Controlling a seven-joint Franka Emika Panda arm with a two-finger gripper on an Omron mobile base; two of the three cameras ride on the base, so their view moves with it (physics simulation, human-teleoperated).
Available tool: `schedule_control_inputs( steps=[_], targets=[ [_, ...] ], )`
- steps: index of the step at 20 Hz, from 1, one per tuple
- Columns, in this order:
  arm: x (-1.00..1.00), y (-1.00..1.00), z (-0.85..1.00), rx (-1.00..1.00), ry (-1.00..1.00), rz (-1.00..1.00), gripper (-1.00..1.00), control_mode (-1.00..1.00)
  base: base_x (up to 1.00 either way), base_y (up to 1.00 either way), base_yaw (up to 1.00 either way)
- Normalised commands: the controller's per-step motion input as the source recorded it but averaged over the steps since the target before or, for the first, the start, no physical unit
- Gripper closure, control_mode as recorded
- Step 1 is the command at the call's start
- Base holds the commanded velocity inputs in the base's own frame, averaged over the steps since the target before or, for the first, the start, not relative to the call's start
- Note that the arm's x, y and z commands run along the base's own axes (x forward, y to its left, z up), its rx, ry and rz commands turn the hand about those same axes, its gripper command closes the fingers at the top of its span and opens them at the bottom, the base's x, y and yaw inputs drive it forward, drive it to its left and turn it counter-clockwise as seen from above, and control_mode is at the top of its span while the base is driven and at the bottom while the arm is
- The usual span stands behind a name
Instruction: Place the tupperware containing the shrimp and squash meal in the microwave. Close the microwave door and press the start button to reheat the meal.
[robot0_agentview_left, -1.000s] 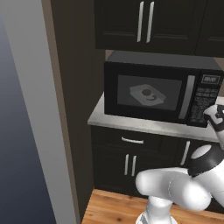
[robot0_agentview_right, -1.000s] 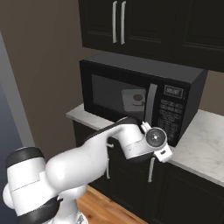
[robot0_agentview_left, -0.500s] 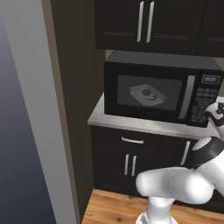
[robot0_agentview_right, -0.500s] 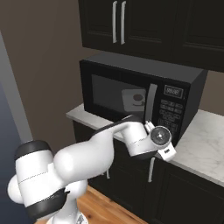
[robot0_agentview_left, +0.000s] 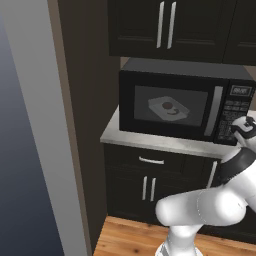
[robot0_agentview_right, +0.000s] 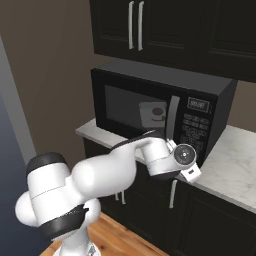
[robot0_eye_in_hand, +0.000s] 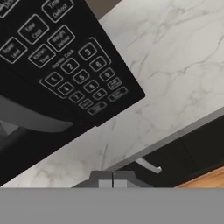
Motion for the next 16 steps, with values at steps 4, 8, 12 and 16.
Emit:
schedule_control_inputs(
  steps=[4,8,12,16],
  targets=[
    [0.14,-0.07,-0.06,0.00,0.00,0.01,1.00,-1.00,0.00,0.00,0.00],
    [0.15,-0.15,-0.01,0.00,0.00,0.00,1.00,-1.00,0.00,0.00,0.00],
    [0.16,-0.11,-0.07,0.00,0.00,0.00,1.00,-1.00,0.00,0.00,0.00],
    [0.18,-0.02,-0.16,0.00,0.00,0.00,1.00,-1.00,0.00,0.00,0.00]
  ],
)
